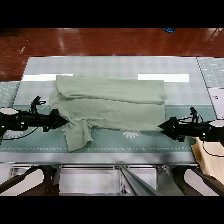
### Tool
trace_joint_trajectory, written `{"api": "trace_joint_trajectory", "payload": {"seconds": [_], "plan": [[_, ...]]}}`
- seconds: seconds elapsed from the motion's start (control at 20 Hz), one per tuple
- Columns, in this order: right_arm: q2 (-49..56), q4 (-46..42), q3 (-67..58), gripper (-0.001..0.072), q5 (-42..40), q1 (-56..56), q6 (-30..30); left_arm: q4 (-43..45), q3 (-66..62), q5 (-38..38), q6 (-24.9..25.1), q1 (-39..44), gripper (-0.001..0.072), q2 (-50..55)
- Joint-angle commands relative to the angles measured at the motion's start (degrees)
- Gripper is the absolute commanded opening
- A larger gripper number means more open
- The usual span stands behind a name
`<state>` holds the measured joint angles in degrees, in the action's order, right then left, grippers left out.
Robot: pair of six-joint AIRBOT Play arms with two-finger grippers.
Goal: Fold the shirts.
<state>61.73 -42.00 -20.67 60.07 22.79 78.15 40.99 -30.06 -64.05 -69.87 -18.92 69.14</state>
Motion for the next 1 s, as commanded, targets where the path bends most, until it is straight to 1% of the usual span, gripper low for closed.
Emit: {"api": "trace_joint_trajectory", "payload": {"seconds": [0.0, 0.05, 0.1, 0.2, 0.3, 0.4, 0.5, 0.6, 0.75, 0.95], "plan": [[5.0, 4.8, -0.3, 0.0312, -8.1, -4.9, -1.1, -0.1, -0.1, -0.2, 0.0, 0.0, 0.0018, 0.0], [5.6, 5.6, -1.3, 0.0087, -7.1, -5.9, -4.3, 0.0, -0.7, -1.0, 0.2, -0.2, 0.0018, 0.0], [5.3, 5.6, -2.7, 0.0027, -5.1, -6.2, -7.4, 0.0, -2.2, -2.6, 0.5, -0.9, 0.0018, 0.0], [3.8, 2.6, -6.8, 0.0026, -1.1, -5.4, -8.1, 0.1, -6.8, -7.1, 1.9, -3.5, 0.0018, -0.2], [3.1, -1.4, -12.8, 0.0026, 1.4, -4.1, -6.0, 0.1, -12.6, -9.9, 1.7, -5.9, 0.0018, -0.2], [4.0, -3.1, -19.1, 0.0026, 1.6, -4.1, -4.4, 0.1, -17.9, -8.4, -0.1, -5.6, 0.0017, 0.6], [7.4, -2.9, -25.9, 0.0026, 1.7, -5.2, -4.4, 0.1, -23.1, -6.0, -2.0, -3.1, 0.0018, 3.2], [12.5, -3.0, -32.7, 0.0026, 1.7, -6.6, -4.4, 0.1, -29.4, -4.7, -3.5, 0.6, 0.0017, 8.2], [21.4, -3.0, -41.9, 0.0026, 0.8, -9.0, -3.8, 0.1, -40.6, -3.9, -6.4, 5.5, 0.0017, 18.5], [30.7, -2.5, -50.2, 0.0026, -0.1, -9.4, -2.4, 0.2, -56.6, -5.2, -13.2, 7.5, 0.0018, 31.8]]}}
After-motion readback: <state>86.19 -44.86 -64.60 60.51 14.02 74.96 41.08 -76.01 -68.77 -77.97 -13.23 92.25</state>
